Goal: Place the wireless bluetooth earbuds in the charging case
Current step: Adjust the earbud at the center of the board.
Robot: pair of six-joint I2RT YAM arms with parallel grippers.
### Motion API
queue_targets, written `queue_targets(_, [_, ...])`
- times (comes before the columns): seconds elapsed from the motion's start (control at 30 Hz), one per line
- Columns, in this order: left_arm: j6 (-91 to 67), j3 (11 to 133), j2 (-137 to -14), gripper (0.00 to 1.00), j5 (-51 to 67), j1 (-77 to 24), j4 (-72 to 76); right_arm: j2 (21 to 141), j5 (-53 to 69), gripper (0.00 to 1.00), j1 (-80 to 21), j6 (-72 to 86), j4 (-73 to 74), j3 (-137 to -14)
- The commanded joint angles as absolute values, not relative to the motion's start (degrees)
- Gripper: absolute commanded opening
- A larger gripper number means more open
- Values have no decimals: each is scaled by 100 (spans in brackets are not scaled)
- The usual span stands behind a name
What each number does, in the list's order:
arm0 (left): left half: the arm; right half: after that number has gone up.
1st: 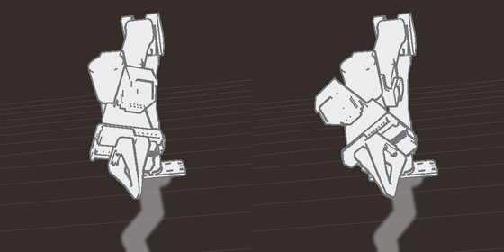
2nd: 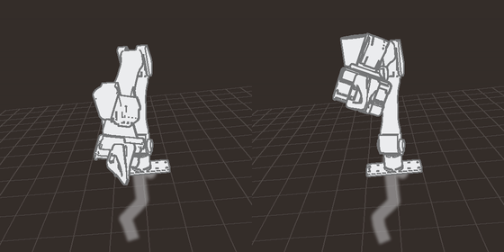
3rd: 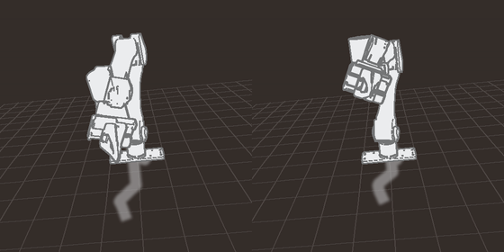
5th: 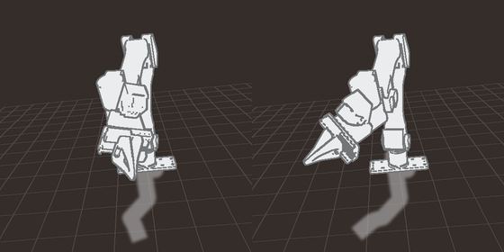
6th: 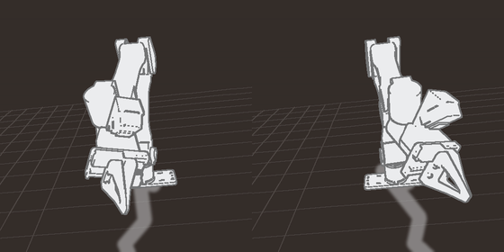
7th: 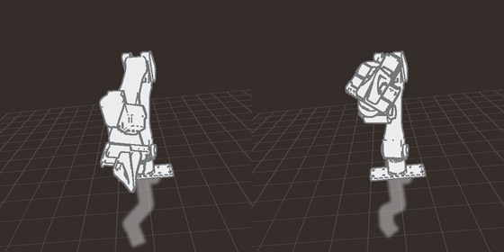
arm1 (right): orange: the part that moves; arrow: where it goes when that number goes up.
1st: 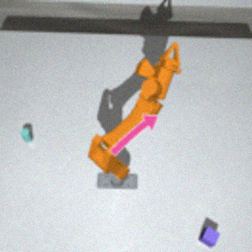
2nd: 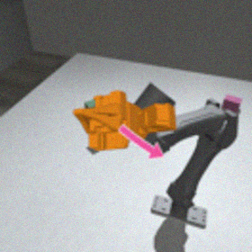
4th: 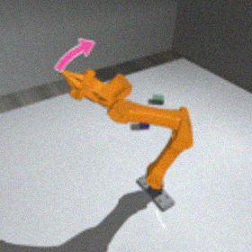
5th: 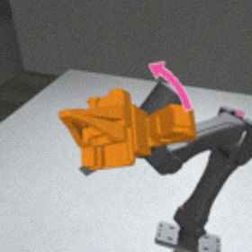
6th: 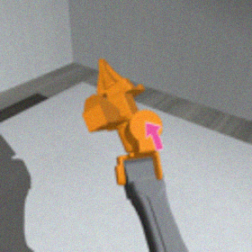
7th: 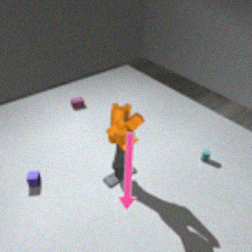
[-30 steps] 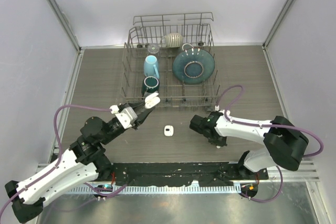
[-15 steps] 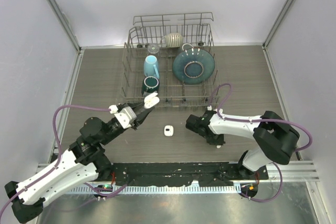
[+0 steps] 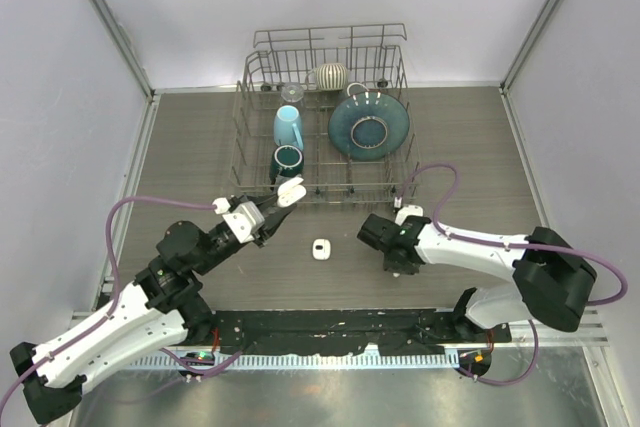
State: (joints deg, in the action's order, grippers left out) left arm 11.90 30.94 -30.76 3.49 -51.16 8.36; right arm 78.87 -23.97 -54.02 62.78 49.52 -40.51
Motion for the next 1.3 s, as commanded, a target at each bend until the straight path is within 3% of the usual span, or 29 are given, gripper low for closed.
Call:
queue_targets(0.0, [1090,3155,-3094,0,352,-5133,1107,7612,-1486,29,-5502,6478,2699,-3859])
queue_targets(0.23, [1055,3138,-3067,0,352,-5133,1116,7155,-1546,29,-5502,6442,2479,-3657])
queue_targets(0.3, [1046,3138,-3067,0,352,-5142,1108,7084,-1634,23,-5502,6469,2514,-3586])
queue_targets(0.43, [1037,3146,-3076,0,351,-5133,1107,7268,-1889,1,-5502,6609,2917,-3560])
queue_targets(0.5, [1028,3146,-3085,0,352,-5133,1125,7312,-1846,1,-5502,6618,2901,-3533])
queue_targets(0.83, [976,3155,-3138,0,378,-5142,1134,6733,-1766,24,-5502,6697,2408,-3068])
queue_targets(1.27, [879,3164,-3146,0,431,-5133,1125,6969,-1319,25,-5502,6575,1811,-2883])
